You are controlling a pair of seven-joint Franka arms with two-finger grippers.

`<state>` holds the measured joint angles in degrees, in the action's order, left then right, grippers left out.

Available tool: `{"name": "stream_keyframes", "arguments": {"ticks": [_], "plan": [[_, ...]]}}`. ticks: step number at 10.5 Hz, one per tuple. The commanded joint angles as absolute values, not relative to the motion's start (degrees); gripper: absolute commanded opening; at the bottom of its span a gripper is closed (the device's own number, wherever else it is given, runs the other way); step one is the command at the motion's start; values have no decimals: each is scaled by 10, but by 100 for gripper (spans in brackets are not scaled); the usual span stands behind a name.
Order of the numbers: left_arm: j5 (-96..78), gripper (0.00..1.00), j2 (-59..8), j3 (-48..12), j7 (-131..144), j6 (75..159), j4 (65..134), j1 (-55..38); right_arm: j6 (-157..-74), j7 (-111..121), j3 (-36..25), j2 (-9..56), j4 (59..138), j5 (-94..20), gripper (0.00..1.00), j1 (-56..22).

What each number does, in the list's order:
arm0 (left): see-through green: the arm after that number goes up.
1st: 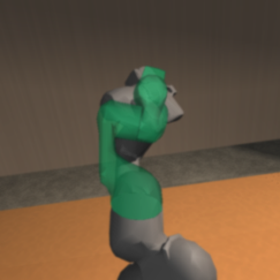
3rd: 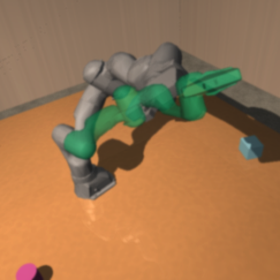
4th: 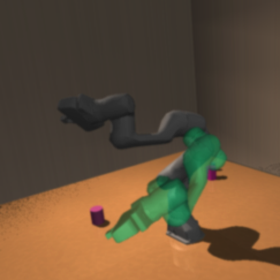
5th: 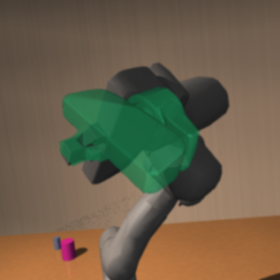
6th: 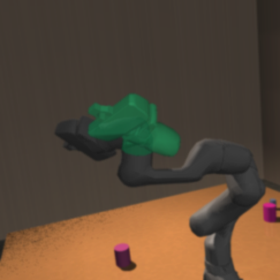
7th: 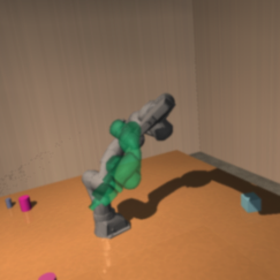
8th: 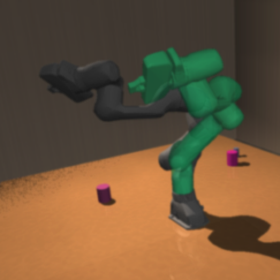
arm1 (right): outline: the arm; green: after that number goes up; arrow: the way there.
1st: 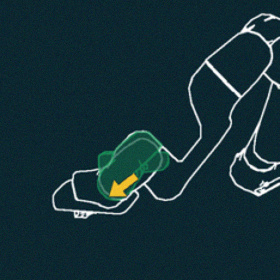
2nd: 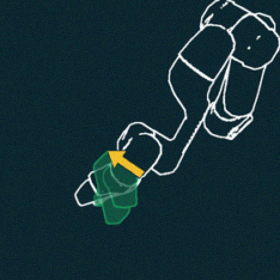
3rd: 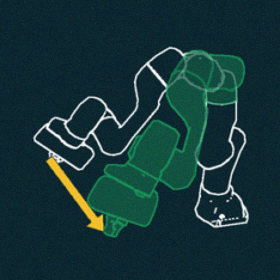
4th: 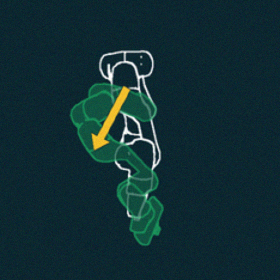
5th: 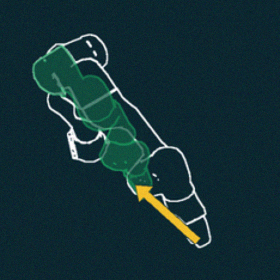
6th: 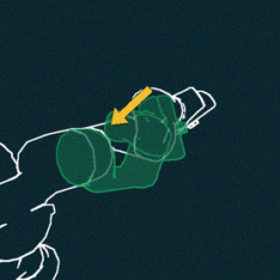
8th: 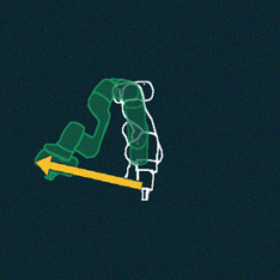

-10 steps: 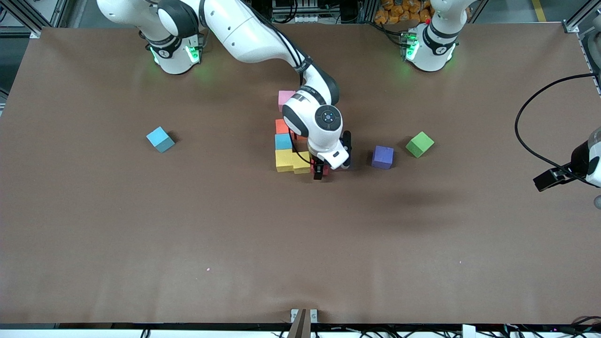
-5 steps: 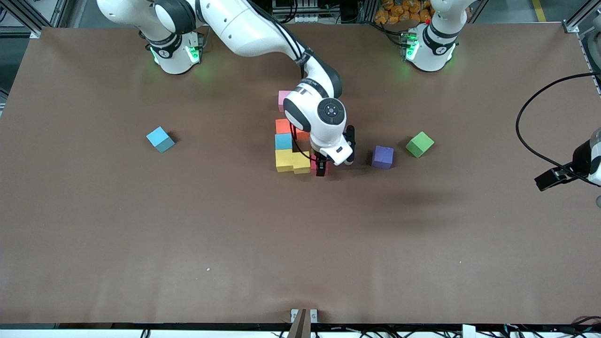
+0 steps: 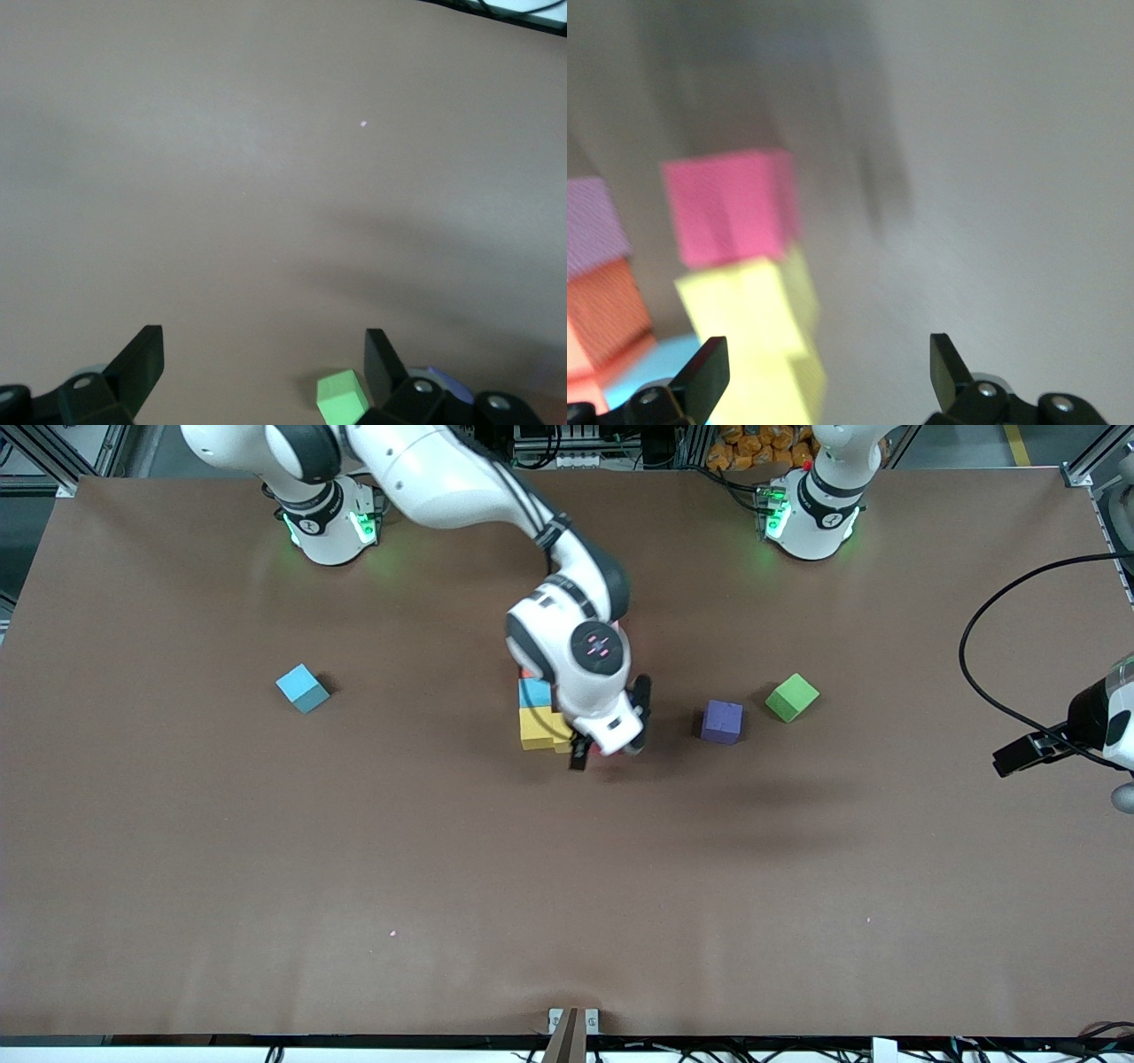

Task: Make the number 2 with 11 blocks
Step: 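Release the pink cube and lift the right gripper away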

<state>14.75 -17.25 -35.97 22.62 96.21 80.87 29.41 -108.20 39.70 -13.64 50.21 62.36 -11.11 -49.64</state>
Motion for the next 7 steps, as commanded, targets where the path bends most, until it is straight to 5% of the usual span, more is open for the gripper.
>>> {"name": "stream_keyframes", "arguments": {"ticks": [1, 7], "plan": [[118, 100, -151, -366, 221, 942, 812, 301, -1038, 397, -125, 462, 613, -121, 100, -402], [93, 100, -112, -388, 221, 914, 812, 301, -1019, 396, -130, 418, 608, -147, 100, -159]]}}
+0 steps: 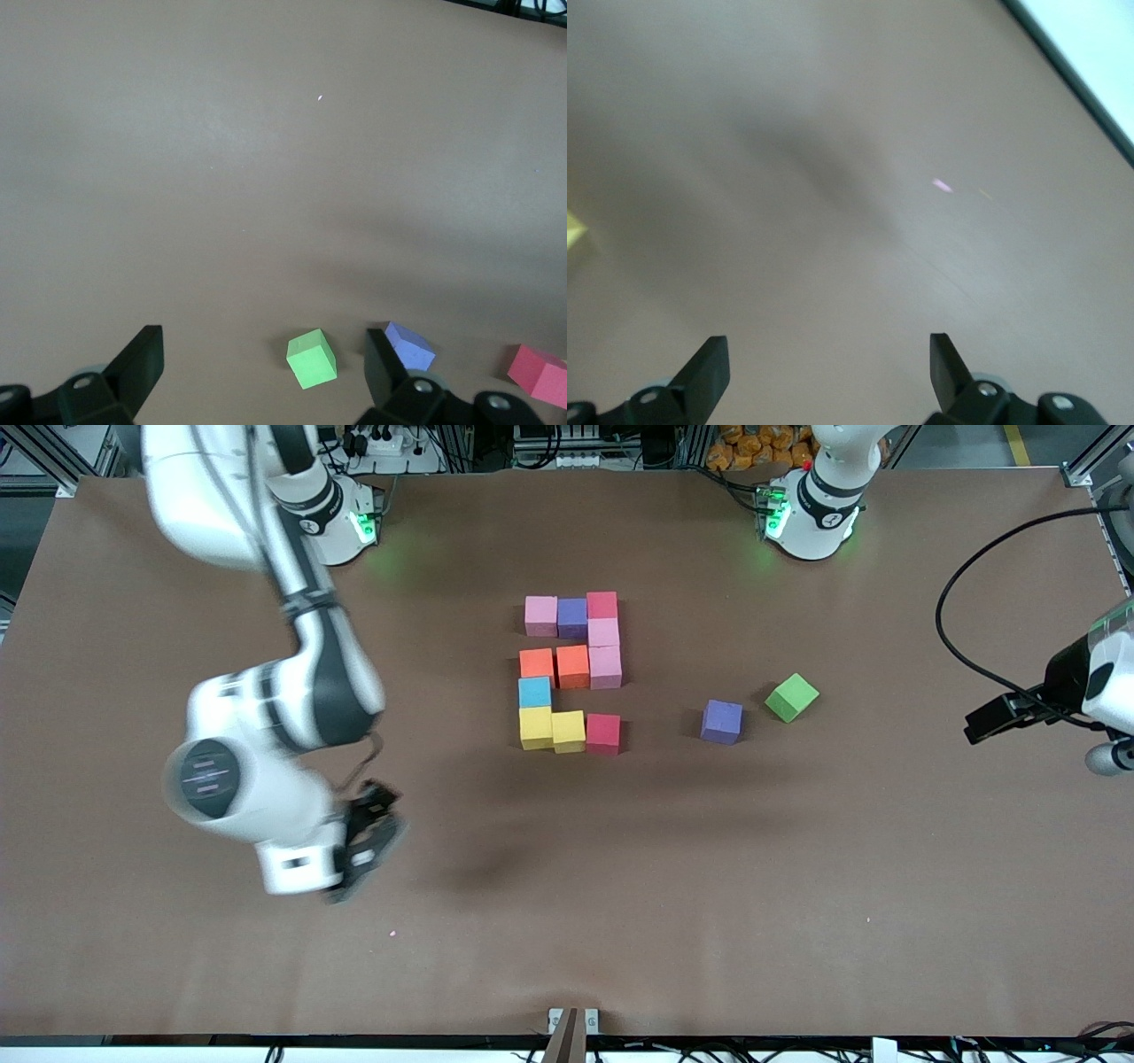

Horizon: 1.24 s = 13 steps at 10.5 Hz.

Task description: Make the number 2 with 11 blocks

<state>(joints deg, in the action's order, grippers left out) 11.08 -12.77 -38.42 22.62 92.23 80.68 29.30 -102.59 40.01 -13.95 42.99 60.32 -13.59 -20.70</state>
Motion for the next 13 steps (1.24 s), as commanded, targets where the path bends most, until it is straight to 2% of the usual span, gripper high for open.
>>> {"name": "stream_keyframes", "arguments": {"ticks": [1, 3, 4, 6, 9, 13], "plan": [[85, 100, -106, -385, 216, 914, 813, 301, -1020, 394, -130, 418, 608, -147, 100, -125], [76, 100, -88, -374, 183, 914, 826, 286, -1014, 392, -135, 416, 608, -145, 100, -85], [76, 100, -78, -328, 161, 914, 830, 245, -1002, 370, -161, 413, 608, -145, 100, -90], [44, 100, -63, -193, 156, 914, 839, 128, -988, 256, -164, 376, 633, -139, 100, -101], [37, 100, -53, -117, 122, 914, 852, 42, -951, 220, -153, 283, 758, -120, 100, -94], [4, 100, -20, -64, 119, 914, 888, -14, -979, 188, -98, 190, 875, -38, 100, -57]]}}
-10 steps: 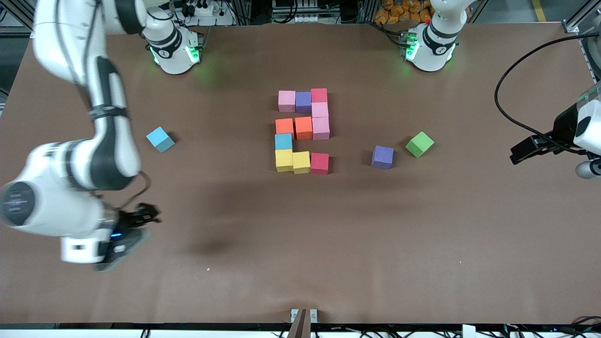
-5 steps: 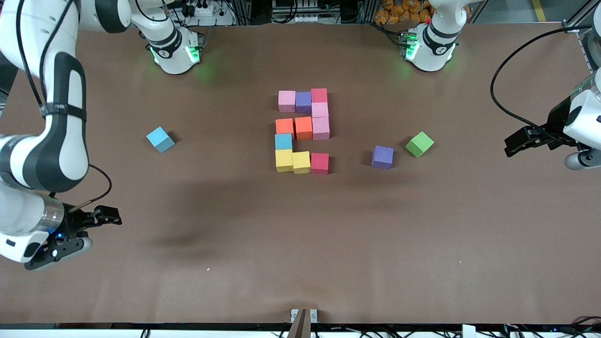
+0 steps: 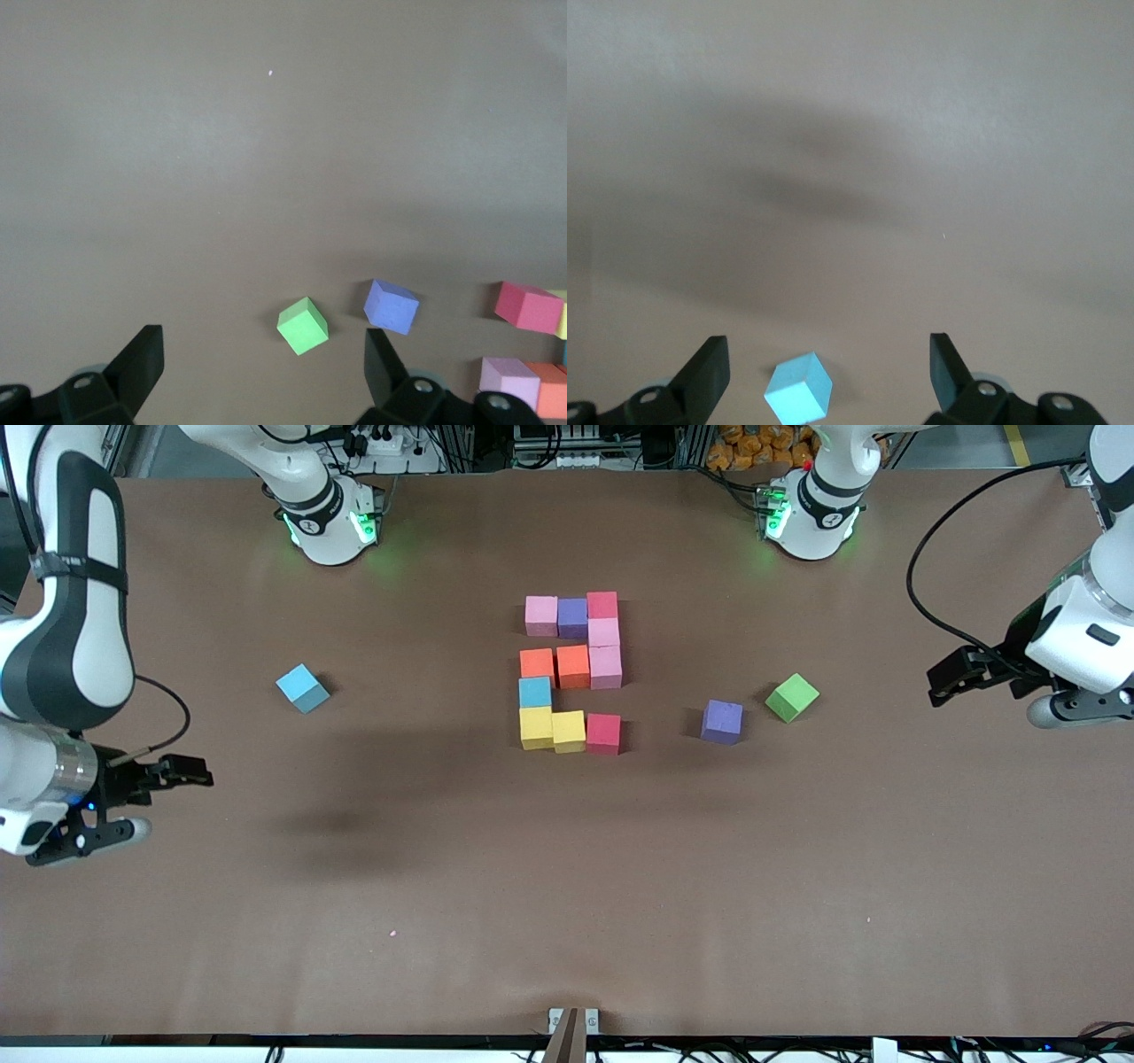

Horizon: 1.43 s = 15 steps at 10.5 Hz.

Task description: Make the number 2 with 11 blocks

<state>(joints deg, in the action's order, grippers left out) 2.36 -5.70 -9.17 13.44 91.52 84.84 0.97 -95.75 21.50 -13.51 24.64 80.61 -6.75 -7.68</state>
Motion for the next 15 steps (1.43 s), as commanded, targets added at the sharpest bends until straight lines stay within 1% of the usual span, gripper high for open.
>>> {"name": "stream_keyframes", "arguments": {"ticks": [1, 3, 4, 5, 6, 7, 9, 10, 13, 15], "plan": [[-3, 100, 6, -60, 112, 925, 925, -24, -982, 182, -89, 159, 901, -18, 100, -56], [-18, 100, 25, -60, 111, 924, 944, -23, -981, 178, -81, 101, 953, -14, 100, -54], [-48, 100, 39, -59, 110, 925, 963, -23, -979, 178, -66, 84, 960, -11, 100, -34], [-57, 100, 43, -58, 113, 925, 967, -24, -982, 178, -24, 62, 974, 15, 100, 1], [-55, 100, 49, -58, 112, 921, 967, -24, -987, 147, -2, 40, 988, 31, 100, 15], [-52, 100, 54, -59, 118, 918, 963, -27, -984, 128, -1, 22, 995, 33, 100, 10], [-41, 100, 68, -59, 114, 915, 964, -33, -979, 127, -1, -2, 993, 32, 100, 1], [7, 100, 70, -61, 111, 914, 962, -33, -977, 127, -1, -15, 993, 29, 100, -6], [33, 100, 73, -62, 100, 914, 959, -26, -941, 127, -3, -33, 972, 15, 100, -13], [32, 100, 73, -61, 100, 914, 950, -19, -920, 122, -4, -33, 933, 12, 100, -17]]}}
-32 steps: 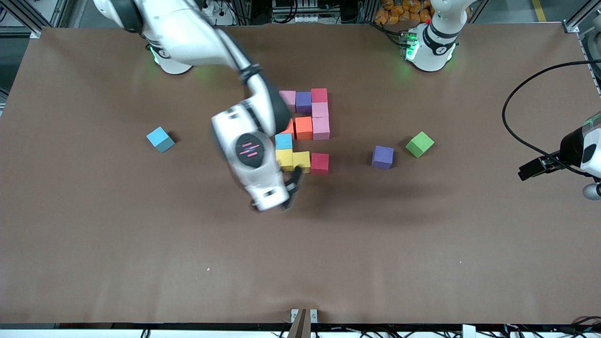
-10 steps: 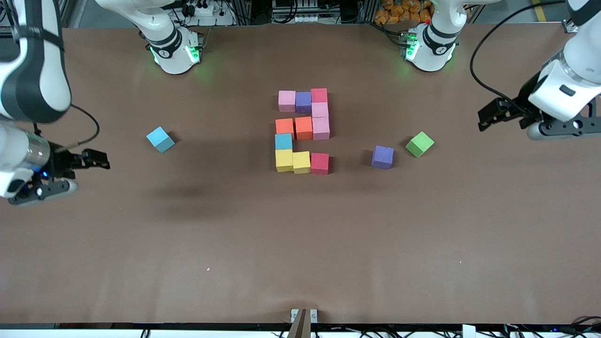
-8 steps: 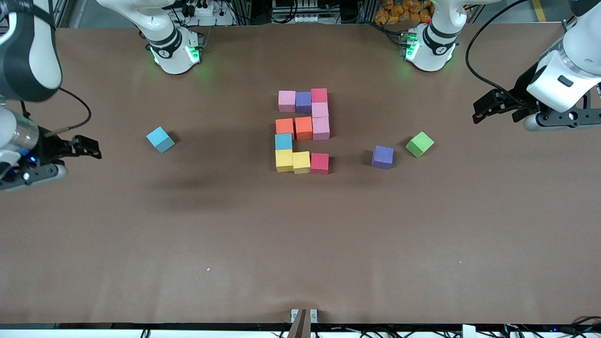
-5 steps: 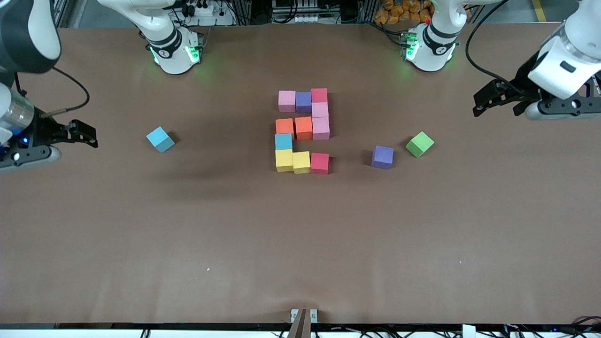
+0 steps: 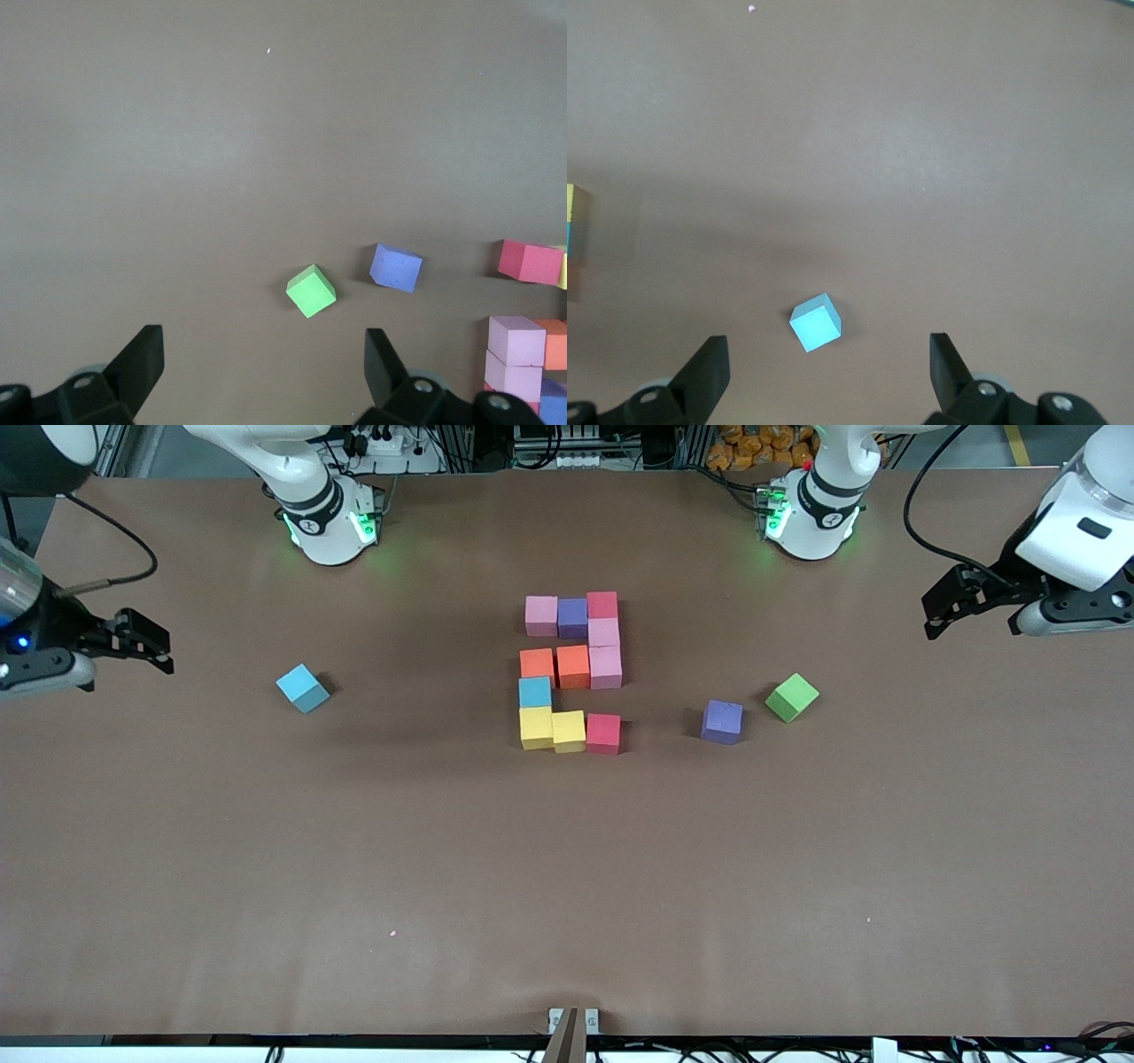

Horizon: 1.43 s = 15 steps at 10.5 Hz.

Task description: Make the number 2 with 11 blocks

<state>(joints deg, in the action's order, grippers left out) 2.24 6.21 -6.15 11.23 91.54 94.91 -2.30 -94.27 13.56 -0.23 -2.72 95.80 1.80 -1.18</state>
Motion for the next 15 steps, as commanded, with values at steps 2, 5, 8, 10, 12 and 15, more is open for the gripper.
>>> {"name": "stream_keyframes", "arguments": {"ticks": [2, 5, 8, 10, 12, 15], "plan": [[29, 100, 74, -59, 103, 909, 949, -20, -910, 83, -3, -28, 920, 12, 100, -18], [15, 100, 69, -58, 105, 908, 938, -20, -896, 71, -3, -32, 916, 9, 100, -15], [-10, 100, 68, -53, 108, 889, 935, -16, -883, 65, -4, -32, 916, -18, 100, -7], [-9, 100, 53, -54, 109, 865, 917, -19, -858, 65, -4, -34, 916, -18, 100, -5], [-8, 100, 47, -54, 109, 859, 911, -21, -860, 66, -7, -34, 915, -17, 100, -5], [-4, 100, 46, -57, 109, 850, 906, -22, -861, 65, -7, -34, 915, -18, 100, -6]]}}
